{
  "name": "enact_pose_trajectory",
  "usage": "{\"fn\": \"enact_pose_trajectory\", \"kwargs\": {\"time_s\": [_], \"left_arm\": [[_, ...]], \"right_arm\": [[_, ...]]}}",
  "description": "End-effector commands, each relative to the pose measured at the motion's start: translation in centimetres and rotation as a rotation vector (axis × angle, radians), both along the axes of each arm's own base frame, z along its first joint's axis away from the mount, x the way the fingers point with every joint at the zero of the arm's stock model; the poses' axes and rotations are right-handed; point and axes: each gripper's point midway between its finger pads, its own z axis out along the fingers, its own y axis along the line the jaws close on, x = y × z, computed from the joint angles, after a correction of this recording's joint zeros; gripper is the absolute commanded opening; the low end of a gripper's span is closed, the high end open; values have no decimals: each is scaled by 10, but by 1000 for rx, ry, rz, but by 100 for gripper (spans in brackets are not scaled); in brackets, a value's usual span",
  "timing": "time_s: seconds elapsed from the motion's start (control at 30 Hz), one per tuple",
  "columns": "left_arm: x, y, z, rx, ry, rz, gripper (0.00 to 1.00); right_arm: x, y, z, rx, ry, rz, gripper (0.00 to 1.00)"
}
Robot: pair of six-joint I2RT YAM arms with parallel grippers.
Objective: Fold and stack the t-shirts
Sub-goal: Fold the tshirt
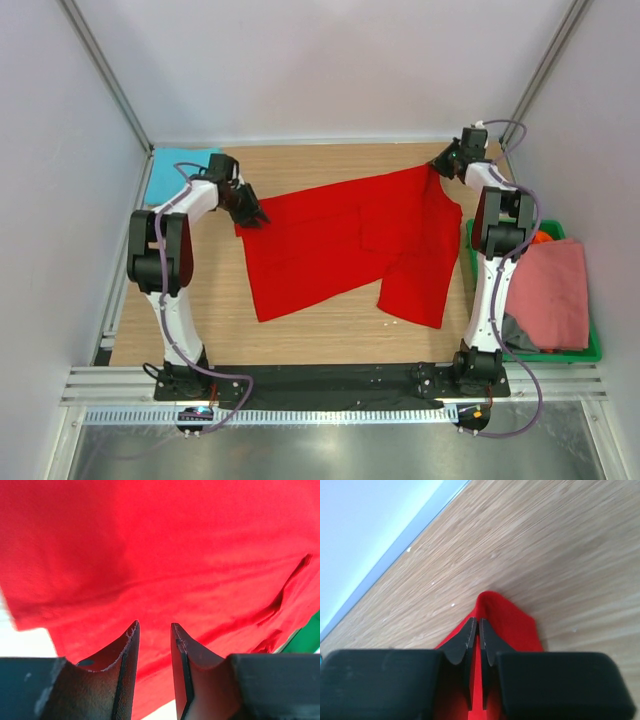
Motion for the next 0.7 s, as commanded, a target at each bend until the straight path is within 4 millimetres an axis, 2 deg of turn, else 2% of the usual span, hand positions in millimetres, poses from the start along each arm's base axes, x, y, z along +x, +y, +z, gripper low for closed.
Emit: {"fn": "enact_pose_trajectory", "kwargs": {"time_s": [0.0, 0.03, 0.1, 0.2, 0.27, 0.3, 0.37, 0.57, 0.6, 0.67], "left_arm": [[-10, -21, 19, -26, -58, -35, 33], [-12, -25, 19, -27, -59, -42, 32], [-20, -36, 18, -37, -49, -60, 32], [-30, -54, 15, -47, -44, -101, 32], [-39, -68, 7, -57, -21, -122, 32], [-43, -72, 4, -61, -8, -115, 32], [-51, -78, -5, -58, 5, -121, 32], [-58, -78, -12, -40, 25, -131, 31], [-59, -78, -12, -41, 27, -132, 31], [-60, -77, -9, -41, 22, -127, 31]], "right_arm": [[29, -12, 25, 6, -112, -24, 13], [32, -13, 20, 11, -116, -26, 12], [40, -17, 27, 21, -143, -33, 11], [46, -21, 25, 82, -157, -60, 8], [52, -18, 38, 134, -211, -74, 8], [50, -17, 35, 154, -207, -84, 8], [53, -15, 51, 194, -261, -105, 8], [59, -17, 35, 234, -245, -136, 13], [62, -17, 24, 241, -229, -145, 13], [64, -19, 14, 255, -222, -158, 13]]}}
